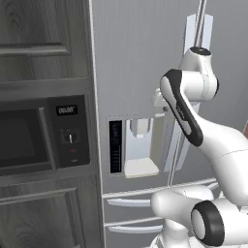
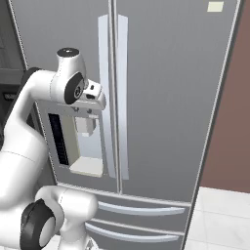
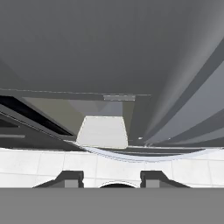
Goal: Retrieve a lemon from the fridge and place it on the cutting board with the fish.
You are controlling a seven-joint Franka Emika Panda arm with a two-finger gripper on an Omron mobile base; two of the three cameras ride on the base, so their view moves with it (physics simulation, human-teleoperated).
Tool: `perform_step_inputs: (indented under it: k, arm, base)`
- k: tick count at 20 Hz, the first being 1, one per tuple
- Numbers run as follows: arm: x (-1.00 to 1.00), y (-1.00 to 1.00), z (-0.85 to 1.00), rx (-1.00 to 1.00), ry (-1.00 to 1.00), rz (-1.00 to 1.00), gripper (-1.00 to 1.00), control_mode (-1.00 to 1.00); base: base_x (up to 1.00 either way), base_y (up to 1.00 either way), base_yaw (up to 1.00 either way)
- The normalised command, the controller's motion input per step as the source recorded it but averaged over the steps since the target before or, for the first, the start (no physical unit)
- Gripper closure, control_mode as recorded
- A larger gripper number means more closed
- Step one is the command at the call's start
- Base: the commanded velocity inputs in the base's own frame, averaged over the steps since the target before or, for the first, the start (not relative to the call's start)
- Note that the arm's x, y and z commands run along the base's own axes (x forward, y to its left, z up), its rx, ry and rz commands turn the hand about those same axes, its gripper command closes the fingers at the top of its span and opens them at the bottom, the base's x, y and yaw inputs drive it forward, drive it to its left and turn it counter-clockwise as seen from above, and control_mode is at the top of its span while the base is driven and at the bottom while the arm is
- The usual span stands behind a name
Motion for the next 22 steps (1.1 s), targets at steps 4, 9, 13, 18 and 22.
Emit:
perform_step_inputs:
  k: [4,9,13,18,22]
  arm:
    - [0.0,0.0,0.0,0.0,0.0,0.0,-1.0,1.0]
    - [0.0,0.0,0.0,0.0,0.0,0.0,-1.0,1.0]
    - [0.0,0.0,0.0,0.0,0.0,0.0,-1.0,1.0]
    - [0.0,0.0,0.0,0.0,0.0,0.0,-1.0,1.0]
    - [0.0,0.0,0.0,0.0,0.0,0.0,-1.0,1.0]
  base:
    - [0.0,0.0,0.0]
    - [0.0,-0.01,0.0]
    - [-0.03,-0.14,0.0]
    - [-0.01,-0.15,0.0]
    - [-0.05,-0.3,0.0]
